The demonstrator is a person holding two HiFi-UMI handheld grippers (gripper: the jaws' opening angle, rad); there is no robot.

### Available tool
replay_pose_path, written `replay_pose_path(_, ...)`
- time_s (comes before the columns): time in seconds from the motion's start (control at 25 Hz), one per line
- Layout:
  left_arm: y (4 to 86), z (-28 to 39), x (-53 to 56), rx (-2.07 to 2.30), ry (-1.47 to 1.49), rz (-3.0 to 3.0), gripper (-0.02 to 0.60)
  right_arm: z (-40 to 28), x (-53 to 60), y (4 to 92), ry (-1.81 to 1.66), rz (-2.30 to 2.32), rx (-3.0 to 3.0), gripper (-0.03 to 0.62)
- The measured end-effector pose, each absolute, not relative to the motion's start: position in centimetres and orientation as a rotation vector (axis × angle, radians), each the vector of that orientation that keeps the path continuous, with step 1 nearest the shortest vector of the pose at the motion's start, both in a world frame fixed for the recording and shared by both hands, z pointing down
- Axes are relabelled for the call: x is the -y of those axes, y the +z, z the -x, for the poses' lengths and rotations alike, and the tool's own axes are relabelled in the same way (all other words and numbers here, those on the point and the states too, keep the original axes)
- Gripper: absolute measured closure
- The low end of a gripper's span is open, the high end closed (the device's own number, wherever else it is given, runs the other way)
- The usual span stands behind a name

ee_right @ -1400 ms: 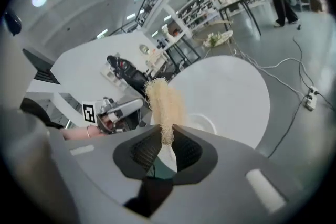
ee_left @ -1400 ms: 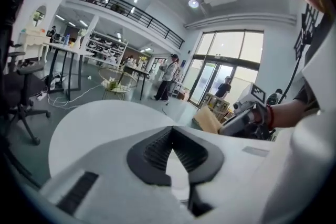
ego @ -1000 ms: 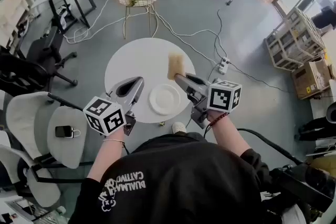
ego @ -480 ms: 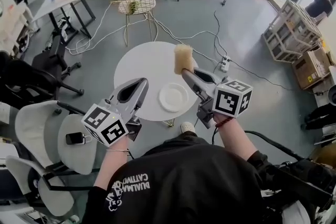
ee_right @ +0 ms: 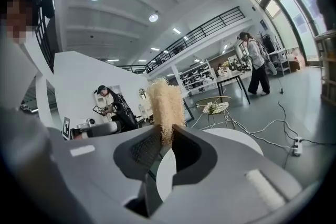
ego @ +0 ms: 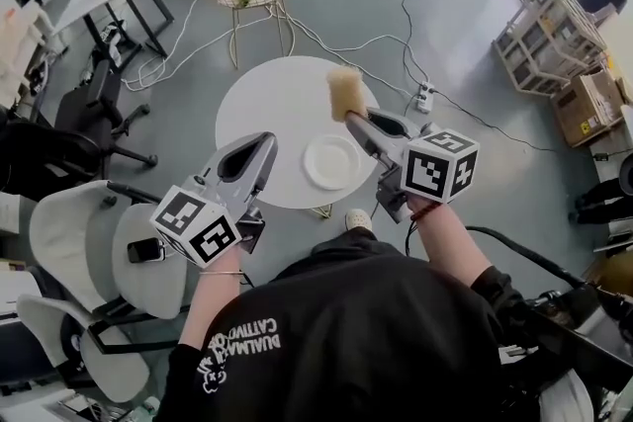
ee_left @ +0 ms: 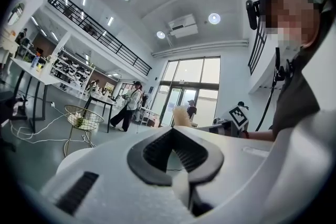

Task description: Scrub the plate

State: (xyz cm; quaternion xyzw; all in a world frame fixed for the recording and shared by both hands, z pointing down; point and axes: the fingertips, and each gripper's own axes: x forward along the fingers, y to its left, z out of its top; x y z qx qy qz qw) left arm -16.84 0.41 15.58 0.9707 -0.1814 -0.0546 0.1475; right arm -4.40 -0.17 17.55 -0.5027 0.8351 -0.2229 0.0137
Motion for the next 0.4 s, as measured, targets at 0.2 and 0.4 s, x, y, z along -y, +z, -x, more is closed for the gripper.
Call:
replay_pose_path(0.2, 15.65, 16.75, -0.14, 0.518, -0.160, -2.782, 0.584, 4.30, 0.02, 17.84, -0.698, 1.585, -2.610, 0.537)
replay_pose_path(0.4, 15.81, 16.74, -0.40, 0.503, -0.157, -2.787, 0.583, 4.55, -0.19, 18.22, -0.672, 1.611, -2.619, 0.537)
